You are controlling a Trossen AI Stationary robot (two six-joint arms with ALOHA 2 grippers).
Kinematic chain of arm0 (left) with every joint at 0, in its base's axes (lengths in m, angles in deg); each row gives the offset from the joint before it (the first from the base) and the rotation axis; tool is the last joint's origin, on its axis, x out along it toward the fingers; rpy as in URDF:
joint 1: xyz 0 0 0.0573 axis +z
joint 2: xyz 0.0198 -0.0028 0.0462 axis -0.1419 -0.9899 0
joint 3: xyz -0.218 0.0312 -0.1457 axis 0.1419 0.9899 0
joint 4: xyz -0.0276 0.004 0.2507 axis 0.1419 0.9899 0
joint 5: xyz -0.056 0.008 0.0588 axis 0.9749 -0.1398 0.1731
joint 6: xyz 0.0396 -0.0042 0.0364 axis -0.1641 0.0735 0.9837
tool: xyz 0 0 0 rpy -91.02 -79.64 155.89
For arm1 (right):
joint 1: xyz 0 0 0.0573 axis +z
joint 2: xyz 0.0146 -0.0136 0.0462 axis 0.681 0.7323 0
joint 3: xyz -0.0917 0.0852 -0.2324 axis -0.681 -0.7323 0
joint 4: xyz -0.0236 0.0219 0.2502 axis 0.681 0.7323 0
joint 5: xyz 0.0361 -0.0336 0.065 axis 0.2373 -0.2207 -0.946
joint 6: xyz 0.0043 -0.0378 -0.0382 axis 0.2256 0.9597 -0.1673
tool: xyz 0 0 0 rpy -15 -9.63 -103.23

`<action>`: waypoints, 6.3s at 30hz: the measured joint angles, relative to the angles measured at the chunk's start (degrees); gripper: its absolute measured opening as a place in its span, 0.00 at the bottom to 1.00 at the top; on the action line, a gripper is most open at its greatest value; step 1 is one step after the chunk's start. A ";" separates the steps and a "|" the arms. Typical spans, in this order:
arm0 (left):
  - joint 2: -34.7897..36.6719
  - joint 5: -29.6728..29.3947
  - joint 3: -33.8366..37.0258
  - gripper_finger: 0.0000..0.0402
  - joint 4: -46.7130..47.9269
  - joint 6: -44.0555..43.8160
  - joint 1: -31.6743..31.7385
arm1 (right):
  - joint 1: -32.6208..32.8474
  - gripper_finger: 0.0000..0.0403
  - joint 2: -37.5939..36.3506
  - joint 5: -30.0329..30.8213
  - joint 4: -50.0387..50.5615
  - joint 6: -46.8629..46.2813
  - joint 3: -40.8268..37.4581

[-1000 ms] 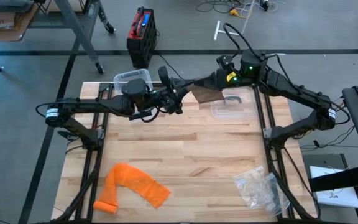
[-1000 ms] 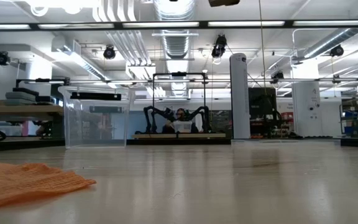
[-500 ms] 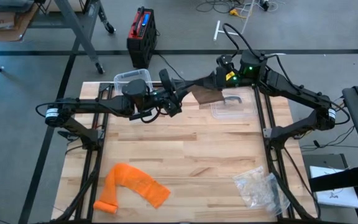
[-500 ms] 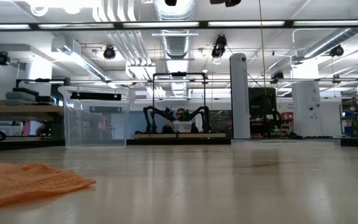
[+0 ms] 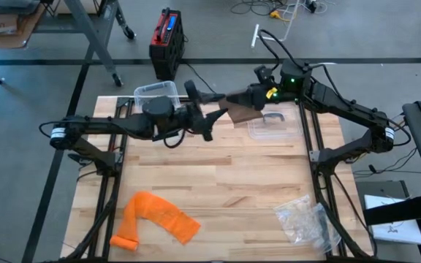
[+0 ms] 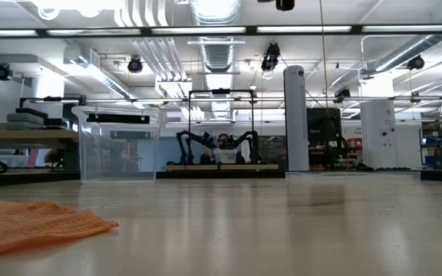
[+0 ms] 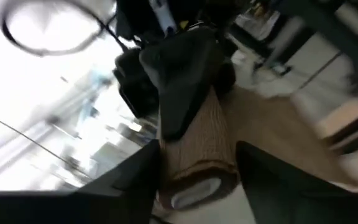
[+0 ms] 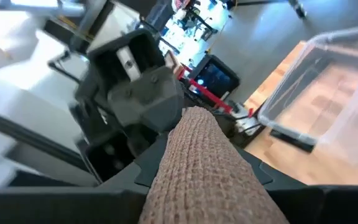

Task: Roll bandage
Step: Roll the brown bandage

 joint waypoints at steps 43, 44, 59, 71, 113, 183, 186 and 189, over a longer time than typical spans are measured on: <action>2.95 11.60 -0.09 0.09 0.34 -54.66 1.20 | 0.00 0.53 -8.56 -3.42 9.61 57.66 3.35; 3.11 11.72 -0.09 0.08 -0.47 -54.70 1.20 | 0.00 0.54 -9.63 -3.22 10.66 59.07 3.36; 2.07 17.32 0.02 0.09 -9.24 -58.00 1.18 | 0.04 0.44 -8.89 6.09 16.44 62.92 3.08; -0.42 16.25 0.02 0.09 -19.38 -59.19 1.46 | 1.09 0.02 -5.77 5.86 18.89 59.18 3.03; -16.42 -0.62 -1.10 0.09 -35.57 -21.49 4.74 | 5.92 0.00 -8.56 17.84 18.42 42.13 1.07; -16.67 4.85 -0.96 0.10 -24.49 -25.51 -1.44 | 5.90 0.33 -7.97 17.82 17.53 40.65 2.14; -16.65 4.80 -0.96 0.10 -24.49 -25.52 -1.65 | 5.90 0.35 -7.97 17.81 17.77 41.58 2.14; -16.65 4.84 -0.96 0.10 -24.49 -25.52 -1.69 | 5.88 0.37 -8.04 16.46 17.84 42.84 2.14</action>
